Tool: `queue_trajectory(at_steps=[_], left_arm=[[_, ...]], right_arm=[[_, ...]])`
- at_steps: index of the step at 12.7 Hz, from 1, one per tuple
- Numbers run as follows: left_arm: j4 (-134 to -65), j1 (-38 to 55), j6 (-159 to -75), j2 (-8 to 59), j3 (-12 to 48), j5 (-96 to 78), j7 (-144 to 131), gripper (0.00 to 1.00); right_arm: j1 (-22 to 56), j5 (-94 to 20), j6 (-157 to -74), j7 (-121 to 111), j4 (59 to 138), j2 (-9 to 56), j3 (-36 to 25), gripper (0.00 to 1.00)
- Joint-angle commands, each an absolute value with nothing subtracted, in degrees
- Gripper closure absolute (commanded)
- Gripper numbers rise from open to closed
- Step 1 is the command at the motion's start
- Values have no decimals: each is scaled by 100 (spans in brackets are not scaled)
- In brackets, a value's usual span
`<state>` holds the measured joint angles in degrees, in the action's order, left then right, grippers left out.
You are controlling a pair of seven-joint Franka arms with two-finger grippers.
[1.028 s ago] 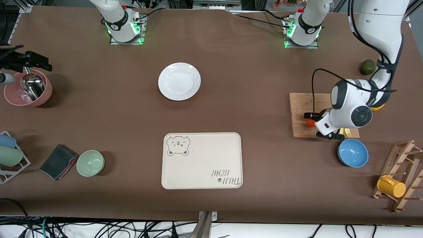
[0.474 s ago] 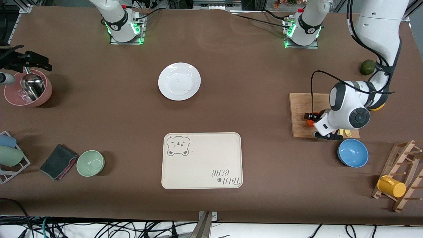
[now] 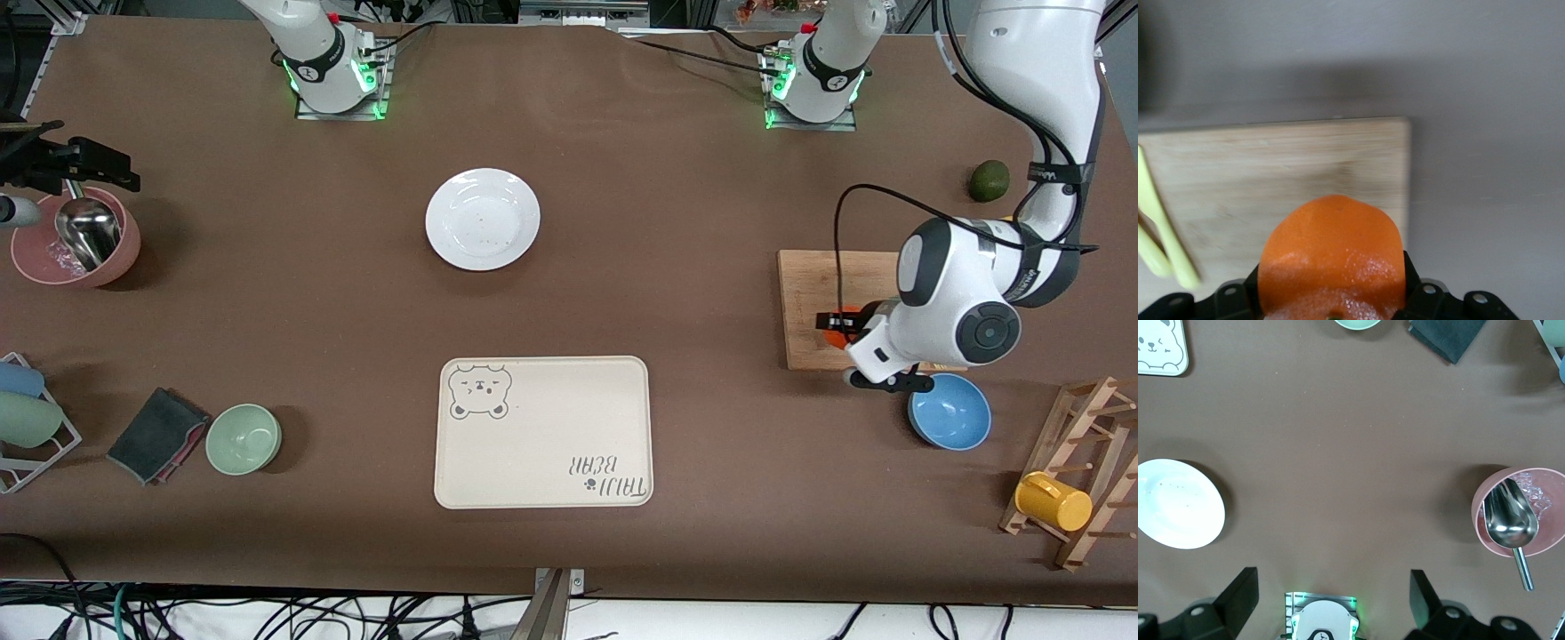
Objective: Place orange and plate with both arms
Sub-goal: 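Close the left gripper on the orange and lift it, then carry the orange with the left gripper over the white plate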
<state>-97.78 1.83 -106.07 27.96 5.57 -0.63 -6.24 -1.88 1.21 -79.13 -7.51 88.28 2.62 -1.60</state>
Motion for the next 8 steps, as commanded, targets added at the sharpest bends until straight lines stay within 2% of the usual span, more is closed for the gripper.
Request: queue_trajectory(at_steps=[1, 3, 6, 8], left_arm=[[-9580, 228, -10336, 2698, 1254, -367, -1875, 100], [-9397, 490, -10380, 2751, 1738, -536, -2913, 100], [-8888, 1762, -10537, 3110, 1784, -807, -4547, 100], [-8632, 2737, -11281, 3478, 1784, -809, -5690, 100]], right_arm=[[-185, 62, -7822, -817, 8745, 272, -176, 0], [-193, 62, -7822, -817, 8745, 272, -176, 0], [-193, 70, -7831, -817, 8745, 272, -176, 0], [-185, 62, -7831, -817, 8745, 272, -176, 0]])
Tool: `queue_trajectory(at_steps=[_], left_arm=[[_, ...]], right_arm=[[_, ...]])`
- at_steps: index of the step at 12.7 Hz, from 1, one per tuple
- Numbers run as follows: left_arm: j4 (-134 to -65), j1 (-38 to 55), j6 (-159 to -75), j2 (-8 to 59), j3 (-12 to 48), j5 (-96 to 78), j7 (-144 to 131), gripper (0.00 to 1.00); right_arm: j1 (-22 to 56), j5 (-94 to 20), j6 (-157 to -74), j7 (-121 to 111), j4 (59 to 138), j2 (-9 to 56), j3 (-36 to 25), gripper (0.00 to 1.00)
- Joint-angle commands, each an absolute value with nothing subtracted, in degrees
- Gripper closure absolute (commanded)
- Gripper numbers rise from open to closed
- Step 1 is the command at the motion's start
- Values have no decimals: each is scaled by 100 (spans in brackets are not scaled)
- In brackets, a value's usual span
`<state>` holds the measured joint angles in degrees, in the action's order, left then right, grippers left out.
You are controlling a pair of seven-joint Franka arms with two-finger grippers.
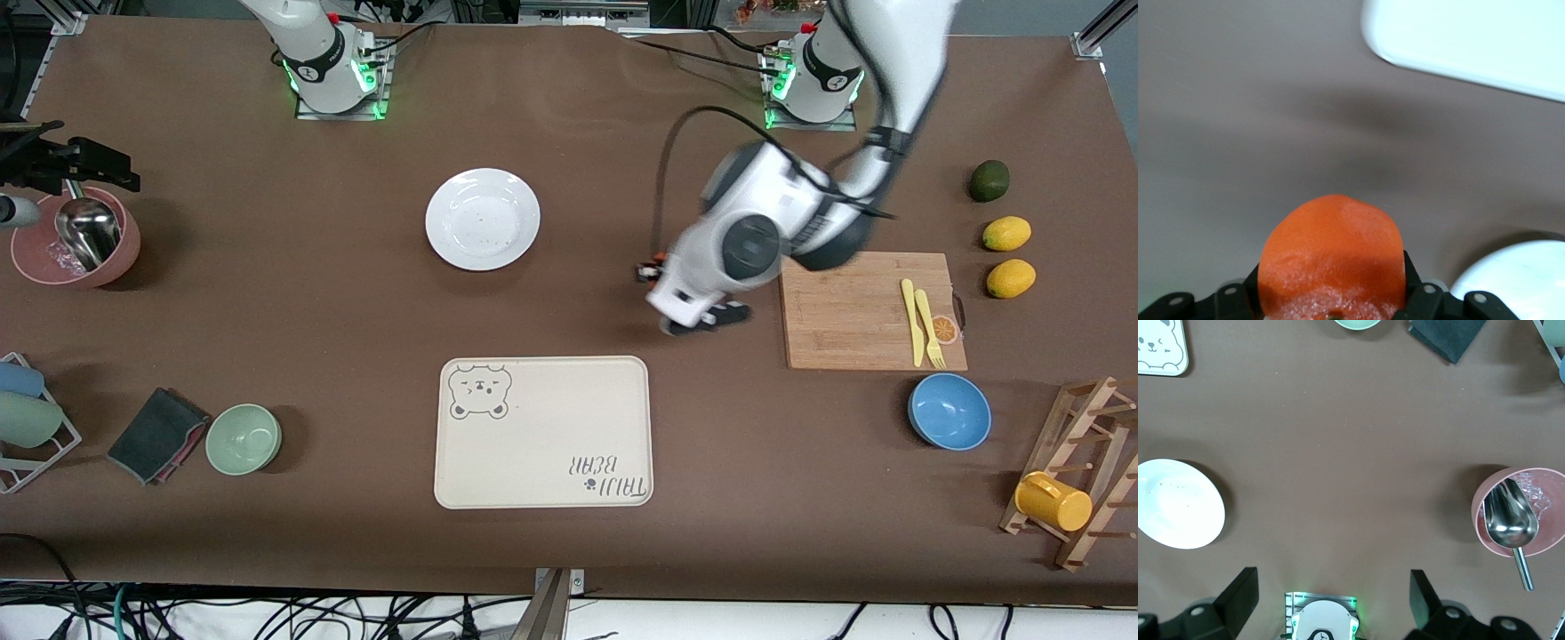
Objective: Place orange and plate with both arms
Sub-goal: 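Carry the orange with the left gripper over the white plate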
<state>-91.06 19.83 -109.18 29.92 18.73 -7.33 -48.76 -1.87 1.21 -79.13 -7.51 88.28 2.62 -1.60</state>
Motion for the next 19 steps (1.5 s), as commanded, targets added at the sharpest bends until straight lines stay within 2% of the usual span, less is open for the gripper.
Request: queue_trajectory(at_steps=[1, 5, 7, 8, 9, 10, 11, 13, 16, 19], left_arm=[[-8570, 3247, -11668, 3698, 1775, -774, -6156, 100], [-7974, 4725, -12760, 4524, 1714, -747, -7381, 100], [-7604, 5113, -12893, 4868, 1601, -721, -7585, 98], [-7420, 5281, -12894, 5026, 1391, -721, -7585, 92], [-7331, 5439, -12902, 5175, 1206, -721, -7585, 91], [-7321, 5588, -12902, 5264, 1065, -721, -7576, 80], [-7330, 5668, -12894, 5291, 1020, -721, -7585, 63], [-7330, 5669, -12885, 5282, 1011, -712, -7594, 3], [-7330, 5599, -12579, 5029, 967, -712, -7629, 0], [-7330, 4890, -11552, 4344, 993, -694, -7568, 0]], right_arm=[[-193, 62, -7822, -817, 8745, 272, -176, 0], [-202, 70, -7849, -817, 8745, 272, -176, 0], [-211, 70, -7840, -817, 8745, 299, -184, 0], [-220, 70, -7831, -817, 8745, 308, -237, 0], [-228, 70, -7840, -817, 8745, 308, -272, 0], [-237, 70, -7840, -817, 8745, 316, -272, 0], [-237, 70, -7840, -817, 8745, 316, -272, 0], [-246, 70, -7840, -817, 8745, 316, -272, 0], [-246, 53, -7892, -800, 8745, 334, -334, 0], [-193, 70, -7945, -738, 8736, 641, -316, 0]])
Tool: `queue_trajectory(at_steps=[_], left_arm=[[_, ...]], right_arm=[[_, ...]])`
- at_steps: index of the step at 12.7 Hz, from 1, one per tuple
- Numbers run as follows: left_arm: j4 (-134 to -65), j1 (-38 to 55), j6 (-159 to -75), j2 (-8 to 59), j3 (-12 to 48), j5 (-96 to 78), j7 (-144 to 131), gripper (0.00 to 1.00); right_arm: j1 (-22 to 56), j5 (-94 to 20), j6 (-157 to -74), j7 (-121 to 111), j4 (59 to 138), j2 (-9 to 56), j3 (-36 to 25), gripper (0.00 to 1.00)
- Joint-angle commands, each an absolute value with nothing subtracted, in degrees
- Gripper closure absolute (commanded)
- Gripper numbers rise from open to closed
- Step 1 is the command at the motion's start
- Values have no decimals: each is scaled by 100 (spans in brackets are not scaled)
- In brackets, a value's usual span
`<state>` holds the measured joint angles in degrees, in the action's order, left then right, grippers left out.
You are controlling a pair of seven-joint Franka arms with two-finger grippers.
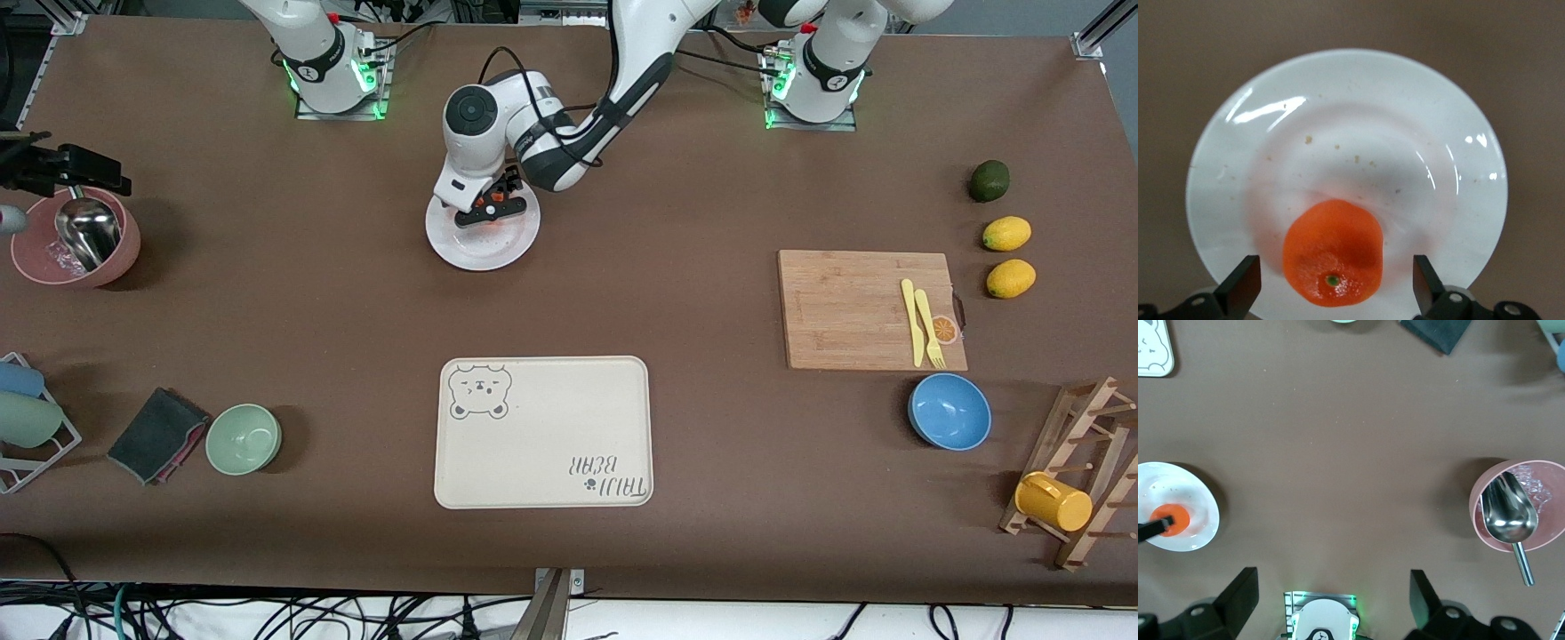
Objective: Place orange and plate with both arms
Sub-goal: 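Lower the orange onto the plate and open the left gripper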
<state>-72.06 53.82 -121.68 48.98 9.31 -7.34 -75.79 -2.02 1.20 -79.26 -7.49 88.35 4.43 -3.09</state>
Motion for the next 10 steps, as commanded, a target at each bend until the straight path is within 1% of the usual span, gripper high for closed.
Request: queue_trajectory(at_steps=[1, 5, 8, 10], left_arm=[[-7330, 4687, -11218, 4159, 984, -694, -7393, 0], [-7339, 3309, -10338, 3771, 1002, -765, -6060, 0], [-7339, 2140, -9723, 3683, 993, -747, -4610, 0], [-7330, 1445, -9283, 3595, 984, -695, -3591, 0]], right_arm=[[-228, 62, -7989, -756, 8728, 650, -325, 0], [-237, 53, -7919, -1097, 8736, 597, -334, 0], [-220, 44, -7936, -1125, 8736, 580, -290, 0], [-202, -183, -7980, -1151, 8736, 606, -299, 0]])
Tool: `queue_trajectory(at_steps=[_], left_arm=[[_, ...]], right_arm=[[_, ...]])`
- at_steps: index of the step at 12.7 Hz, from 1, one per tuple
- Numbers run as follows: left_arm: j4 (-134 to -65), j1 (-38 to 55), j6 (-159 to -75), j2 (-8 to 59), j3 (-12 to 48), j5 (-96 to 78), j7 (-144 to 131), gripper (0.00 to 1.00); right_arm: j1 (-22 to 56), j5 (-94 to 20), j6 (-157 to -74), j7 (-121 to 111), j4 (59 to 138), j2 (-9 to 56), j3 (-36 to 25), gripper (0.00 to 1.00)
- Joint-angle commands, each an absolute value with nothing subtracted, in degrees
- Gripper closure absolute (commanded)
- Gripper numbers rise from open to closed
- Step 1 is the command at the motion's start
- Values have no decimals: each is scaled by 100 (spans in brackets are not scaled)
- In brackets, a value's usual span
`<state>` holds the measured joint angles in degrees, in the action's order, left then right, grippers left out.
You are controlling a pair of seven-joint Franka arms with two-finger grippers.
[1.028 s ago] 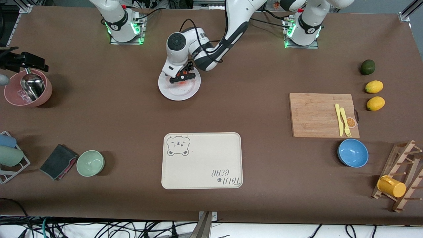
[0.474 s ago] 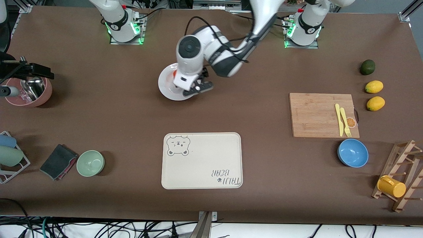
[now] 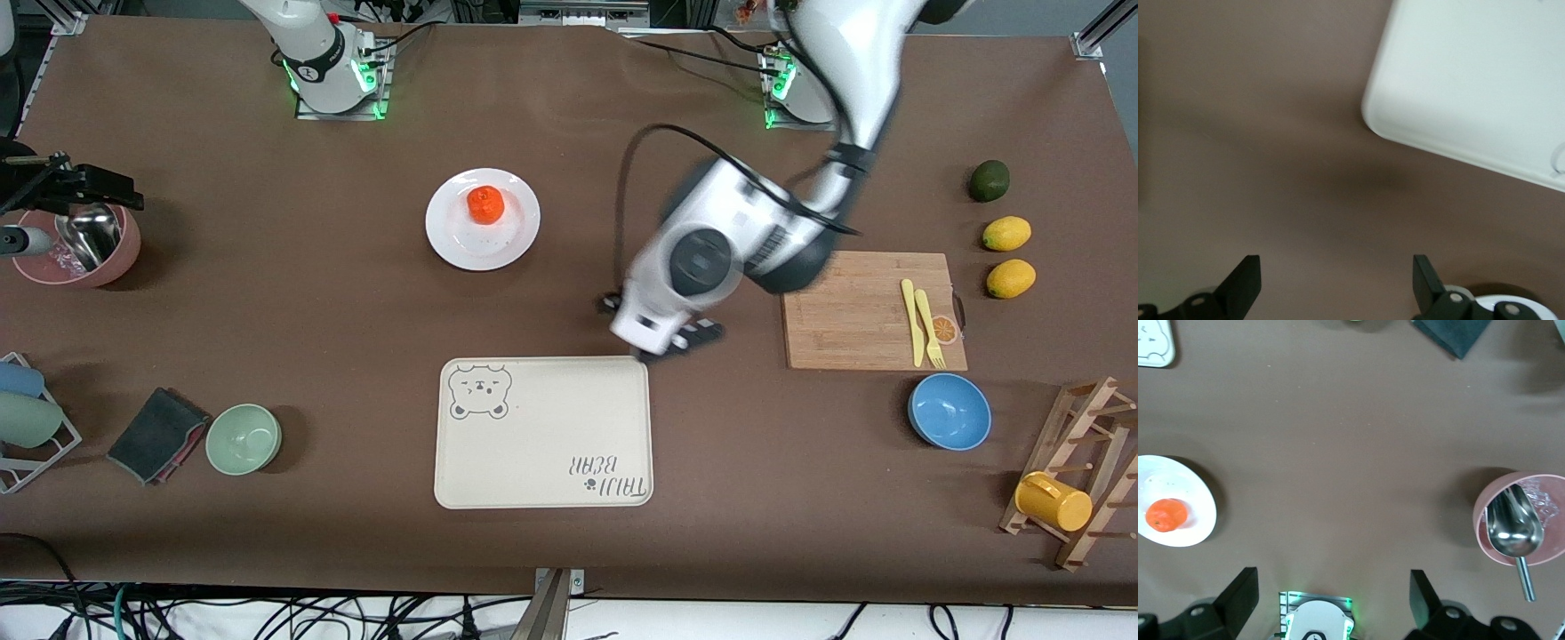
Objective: Place orange and plate with both arms
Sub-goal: 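Withdraw the left gripper while the right gripper reaches toward the plate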
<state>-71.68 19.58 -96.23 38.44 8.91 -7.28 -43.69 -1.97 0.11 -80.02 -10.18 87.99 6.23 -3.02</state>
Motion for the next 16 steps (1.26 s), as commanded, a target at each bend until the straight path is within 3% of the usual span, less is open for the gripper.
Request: queue_trajectory(at_steps=[1, 7, 9, 16], left_arm=[[-7330, 1119, -9142, 3586, 958, -686, -3064, 0], [-7339, -429, -8878, 3419, 949, -343, -1178, 0], [-7330, -589, -8842, 3314, 949, -133, -1186, 0], [-7118, -1220, -8920, 3024, 958, -184, -1169, 0]], right_arm=[[-228, -211, -7998, -1169, 8745, 633, -299, 0], [61, -404, -8463, -1275, 8973, 1010, -290, 0], [79, -954, -8743, -1292, 9130, 1230, -281, 0], [70, -3318, -11563, -2124, 12063, 870, 105, 0]])
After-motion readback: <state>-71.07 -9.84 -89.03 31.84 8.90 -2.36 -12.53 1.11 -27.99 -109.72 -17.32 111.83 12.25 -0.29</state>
